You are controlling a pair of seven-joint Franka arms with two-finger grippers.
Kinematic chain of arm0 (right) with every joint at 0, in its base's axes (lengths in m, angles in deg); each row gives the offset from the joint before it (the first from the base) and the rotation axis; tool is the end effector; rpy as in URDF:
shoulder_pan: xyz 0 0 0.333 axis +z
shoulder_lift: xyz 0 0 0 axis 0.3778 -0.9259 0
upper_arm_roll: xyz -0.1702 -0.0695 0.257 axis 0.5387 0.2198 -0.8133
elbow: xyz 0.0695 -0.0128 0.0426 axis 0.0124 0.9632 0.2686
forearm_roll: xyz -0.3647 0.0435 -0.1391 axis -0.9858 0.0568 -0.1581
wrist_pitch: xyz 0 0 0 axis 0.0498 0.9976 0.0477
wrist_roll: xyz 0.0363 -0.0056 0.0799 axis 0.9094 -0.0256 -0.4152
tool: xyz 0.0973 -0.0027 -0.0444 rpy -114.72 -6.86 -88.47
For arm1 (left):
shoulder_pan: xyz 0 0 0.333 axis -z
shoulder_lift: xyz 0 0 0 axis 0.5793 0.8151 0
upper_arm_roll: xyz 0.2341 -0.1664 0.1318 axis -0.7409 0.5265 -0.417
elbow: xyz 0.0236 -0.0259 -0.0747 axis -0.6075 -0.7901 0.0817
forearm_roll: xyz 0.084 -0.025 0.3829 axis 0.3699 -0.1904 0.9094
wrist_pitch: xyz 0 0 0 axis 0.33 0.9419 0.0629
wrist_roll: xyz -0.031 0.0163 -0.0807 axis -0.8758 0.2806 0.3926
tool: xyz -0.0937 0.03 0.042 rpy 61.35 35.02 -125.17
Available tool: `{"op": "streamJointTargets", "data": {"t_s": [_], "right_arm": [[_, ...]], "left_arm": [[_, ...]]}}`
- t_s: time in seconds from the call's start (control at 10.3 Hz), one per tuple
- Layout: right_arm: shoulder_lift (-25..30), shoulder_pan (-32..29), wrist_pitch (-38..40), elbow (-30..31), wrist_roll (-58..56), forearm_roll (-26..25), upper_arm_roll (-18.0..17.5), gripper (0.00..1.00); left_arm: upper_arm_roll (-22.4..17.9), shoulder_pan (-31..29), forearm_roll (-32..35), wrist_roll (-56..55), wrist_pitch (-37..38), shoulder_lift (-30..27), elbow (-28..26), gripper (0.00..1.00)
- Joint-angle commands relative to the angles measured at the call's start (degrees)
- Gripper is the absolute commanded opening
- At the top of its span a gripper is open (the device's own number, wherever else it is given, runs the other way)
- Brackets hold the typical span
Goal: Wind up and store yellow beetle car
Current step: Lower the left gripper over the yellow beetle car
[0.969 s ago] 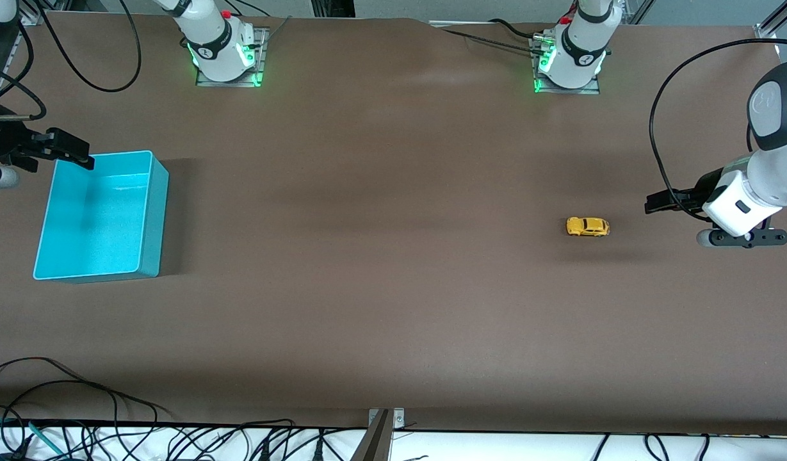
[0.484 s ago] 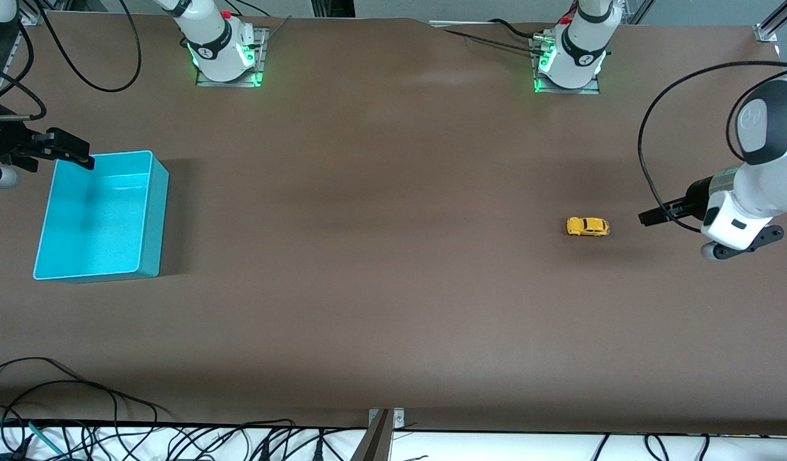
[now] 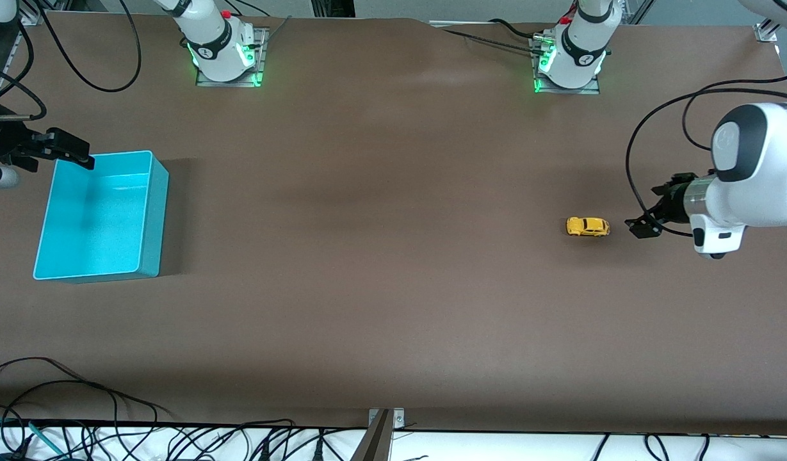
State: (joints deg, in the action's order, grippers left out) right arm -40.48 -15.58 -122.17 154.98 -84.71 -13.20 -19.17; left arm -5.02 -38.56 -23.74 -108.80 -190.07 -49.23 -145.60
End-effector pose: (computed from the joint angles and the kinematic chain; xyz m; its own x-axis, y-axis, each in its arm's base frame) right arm 0.5760 -0.0140 0.5914 0.9952 0.0616 -0.0757 0.0624 -0.9980 0.0087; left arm 0.5866 0.0253 0.3591 0.4912 0.8365 -0.2430 0.8074 -0.5419 -0.2334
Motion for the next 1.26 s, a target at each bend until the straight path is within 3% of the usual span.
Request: {"op": "streamJointTargets", "data": {"t_s": [0.0,0.39,0.87,1.16], "right_arm": [[-0.2,-0.1,1.0,-0.8,-1.1,0.6,0.2,1.00],[0.0,-0.1,1.7,-0.9,-0.9,0.6,0.2,1.00],[0.0,0.0,1.7,-0.9,-1.0,0.6,0.1,1.00],[-0.1,0.0,1.7,-0.9,-1.0,0.6,0.1,1.00]], "left_arm": [[0.4,-0.4,-0.9,-13.4,-9.7,-1.2,-8.1,1.00],[0.7,0.3,-0.7,-27.5,-29.9,-2.5,-20.9,1.00],[1.4,0.3,-0.7,-29.3,-44.2,-2.4,-29.1,0.98],[1.5,0.5,-0.7,-30.3,-48.3,-0.6,-29.6,0.98]]}}
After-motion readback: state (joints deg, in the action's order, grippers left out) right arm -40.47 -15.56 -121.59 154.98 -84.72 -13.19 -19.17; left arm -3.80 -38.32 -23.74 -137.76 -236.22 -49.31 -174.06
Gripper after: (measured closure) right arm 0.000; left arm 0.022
